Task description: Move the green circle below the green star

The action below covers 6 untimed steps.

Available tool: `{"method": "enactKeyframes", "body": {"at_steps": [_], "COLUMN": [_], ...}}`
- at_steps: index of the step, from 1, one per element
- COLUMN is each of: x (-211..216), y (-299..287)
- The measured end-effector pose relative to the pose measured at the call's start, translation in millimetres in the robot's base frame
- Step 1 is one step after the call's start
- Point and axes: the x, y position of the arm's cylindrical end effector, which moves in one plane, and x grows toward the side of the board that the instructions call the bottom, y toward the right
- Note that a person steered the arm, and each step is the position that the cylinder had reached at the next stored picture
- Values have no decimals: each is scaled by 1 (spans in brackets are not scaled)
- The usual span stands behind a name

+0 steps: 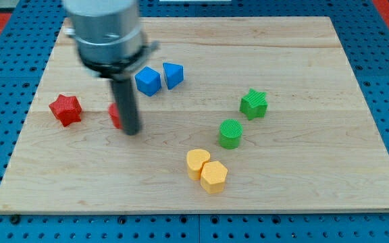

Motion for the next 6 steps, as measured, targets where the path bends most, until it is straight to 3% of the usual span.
{"method": "enactKeyframes", "body": {"at_steps": [1, 3, 5, 6], "x": [7, 11, 24, -3], "y": [-82, 26, 193, 207]}}
